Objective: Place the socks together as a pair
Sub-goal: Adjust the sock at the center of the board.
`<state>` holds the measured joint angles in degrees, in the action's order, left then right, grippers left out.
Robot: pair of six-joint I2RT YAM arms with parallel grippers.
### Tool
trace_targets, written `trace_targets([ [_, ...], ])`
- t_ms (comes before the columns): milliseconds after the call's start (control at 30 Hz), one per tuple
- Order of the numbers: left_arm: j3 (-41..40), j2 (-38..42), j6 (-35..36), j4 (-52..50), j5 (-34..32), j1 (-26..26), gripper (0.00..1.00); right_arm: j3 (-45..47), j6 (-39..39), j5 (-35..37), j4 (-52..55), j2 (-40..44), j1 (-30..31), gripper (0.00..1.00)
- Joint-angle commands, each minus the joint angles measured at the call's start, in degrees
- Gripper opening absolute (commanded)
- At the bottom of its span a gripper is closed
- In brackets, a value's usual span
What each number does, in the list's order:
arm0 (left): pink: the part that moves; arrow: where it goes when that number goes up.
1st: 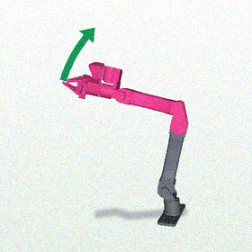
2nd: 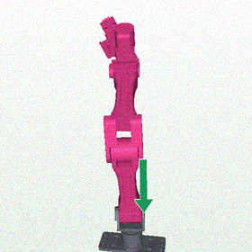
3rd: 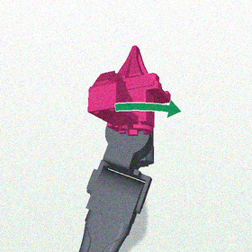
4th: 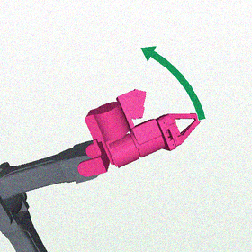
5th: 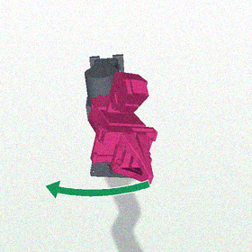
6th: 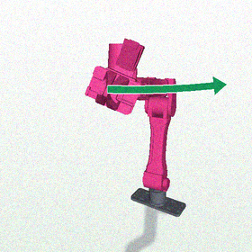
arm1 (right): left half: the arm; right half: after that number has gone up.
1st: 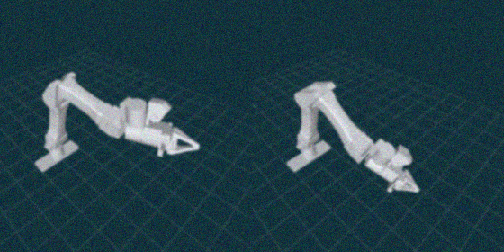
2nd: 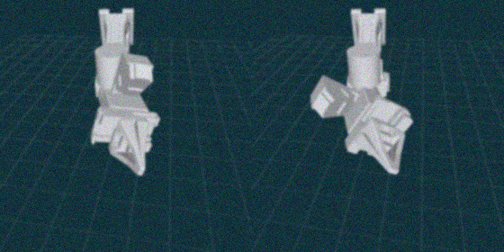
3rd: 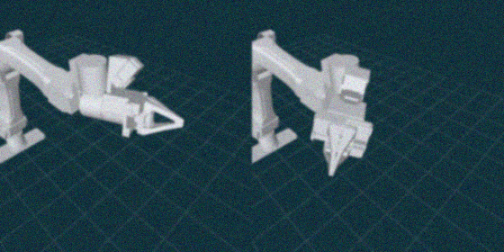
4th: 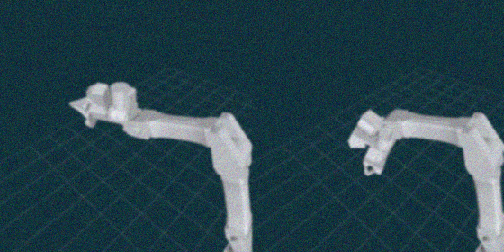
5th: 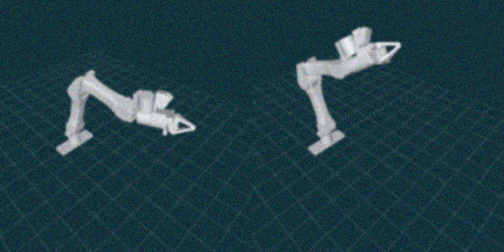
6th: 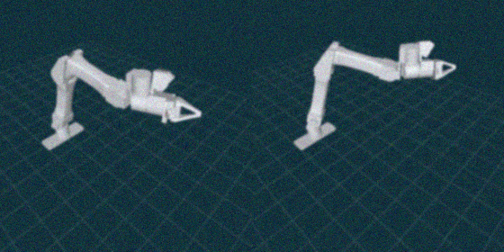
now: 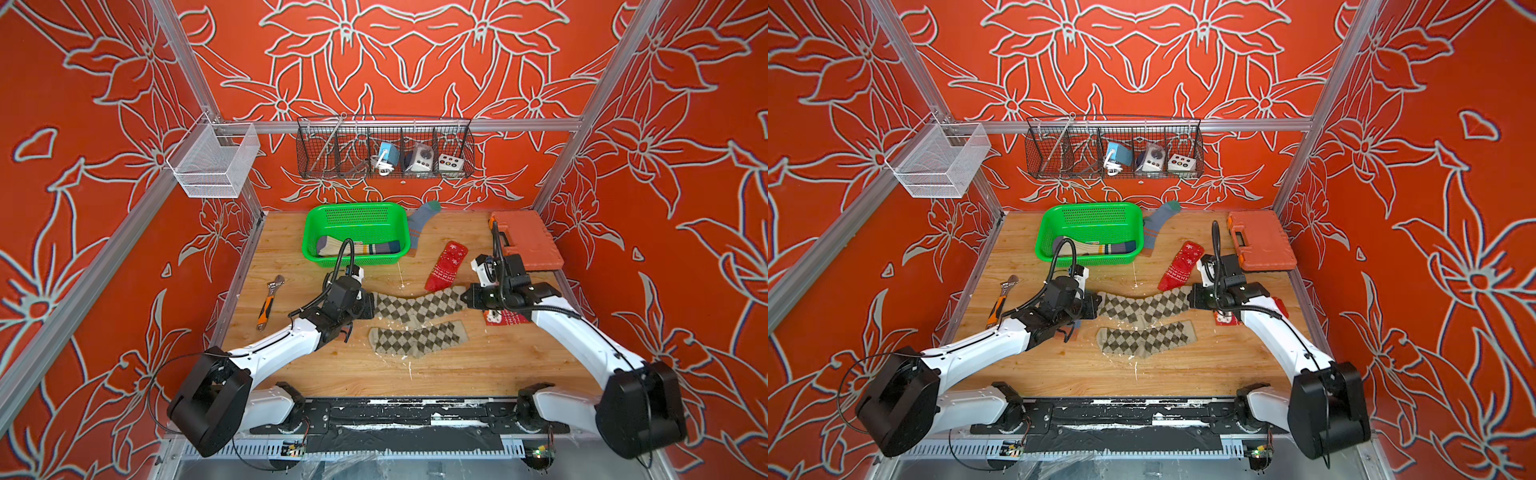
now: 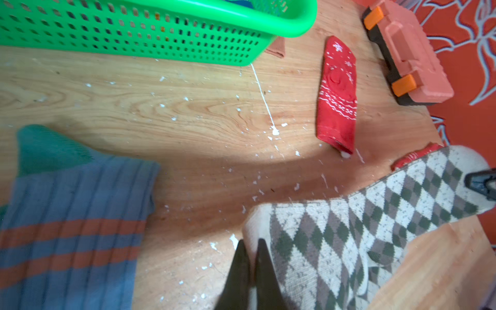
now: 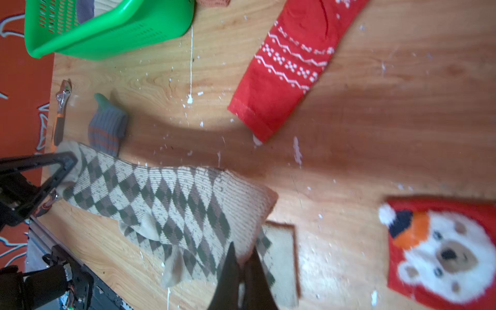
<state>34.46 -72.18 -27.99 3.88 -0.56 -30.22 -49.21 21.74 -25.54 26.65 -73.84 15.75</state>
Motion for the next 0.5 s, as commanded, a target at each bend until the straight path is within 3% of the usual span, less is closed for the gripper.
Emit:
trace_targets([
  [0,1.59,-2.65,0.91,0.03,-4.31,0.83,0.0,-2.83,-1.87,-3.22,-1.96,-6.38,-0.13,0.0],
  [167,3.28,-8.29,2.11,1.03,-4.71,1.69,0.0,-5.24,-3.1,-4.29,-3.68,-15.68,-0.1,0.0],
  [367,4.92,-13.48,3.11,2.48,-4.74,2.49,0.0,-5.12,-3.01,-1.01,-4.58,-19.05,-0.17,0.0],
  [467,5.16,-14.42,3.38,2.88,-4.06,2.44,0.12,-4.8,-3.36,1.83,-4.0,-18.88,-0.19,0.02],
])
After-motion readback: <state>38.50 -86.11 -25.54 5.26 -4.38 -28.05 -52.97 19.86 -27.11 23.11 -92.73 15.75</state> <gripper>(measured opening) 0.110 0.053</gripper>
